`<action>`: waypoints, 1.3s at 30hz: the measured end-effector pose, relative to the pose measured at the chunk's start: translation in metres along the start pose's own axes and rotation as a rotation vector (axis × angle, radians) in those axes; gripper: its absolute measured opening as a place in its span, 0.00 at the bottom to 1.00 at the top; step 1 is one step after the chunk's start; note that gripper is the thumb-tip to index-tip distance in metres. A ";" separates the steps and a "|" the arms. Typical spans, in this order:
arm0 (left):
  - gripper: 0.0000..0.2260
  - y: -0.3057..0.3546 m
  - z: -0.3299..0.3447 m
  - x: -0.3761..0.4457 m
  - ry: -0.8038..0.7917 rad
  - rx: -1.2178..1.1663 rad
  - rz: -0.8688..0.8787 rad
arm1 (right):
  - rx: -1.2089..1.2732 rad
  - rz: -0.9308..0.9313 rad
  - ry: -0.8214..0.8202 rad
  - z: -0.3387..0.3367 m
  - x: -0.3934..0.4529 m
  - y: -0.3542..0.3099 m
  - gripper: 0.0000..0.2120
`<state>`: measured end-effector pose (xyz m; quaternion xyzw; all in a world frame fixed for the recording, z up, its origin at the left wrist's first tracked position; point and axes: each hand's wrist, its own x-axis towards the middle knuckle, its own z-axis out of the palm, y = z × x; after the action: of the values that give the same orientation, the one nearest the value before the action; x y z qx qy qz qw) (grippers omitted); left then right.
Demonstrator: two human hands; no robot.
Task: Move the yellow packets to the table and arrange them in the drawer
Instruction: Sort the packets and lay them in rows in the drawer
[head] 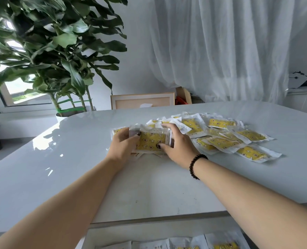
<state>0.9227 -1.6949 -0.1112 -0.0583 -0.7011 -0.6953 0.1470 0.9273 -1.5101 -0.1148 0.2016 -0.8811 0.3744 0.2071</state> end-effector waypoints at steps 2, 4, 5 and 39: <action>0.09 0.002 -0.003 0.003 0.140 -0.048 -0.056 | -0.008 -0.006 0.027 0.000 0.000 0.001 0.23; 0.07 -0.004 -0.012 0.013 0.366 0.138 -0.056 | -0.021 0.014 0.061 0.001 0.001 0.002 0.21; 0.09 -0.006 -0.018 0.017 0.438 0.354 -0.077 | -0.028 0.026 0.072 0.000 0.002 0.003 0.21; 0.09 -0.001 -0.051 0.000 0.186 0.114 -0.060 | 0.139 -0.025 0.158 0.016 0.002 -0.010 0.19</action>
<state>0.9288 -1.7452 -0.1127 0.0359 -0.7241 -0.6610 0.1936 0.9273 -1.5294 -0.1183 0.1961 -0.8313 0.4470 0.2660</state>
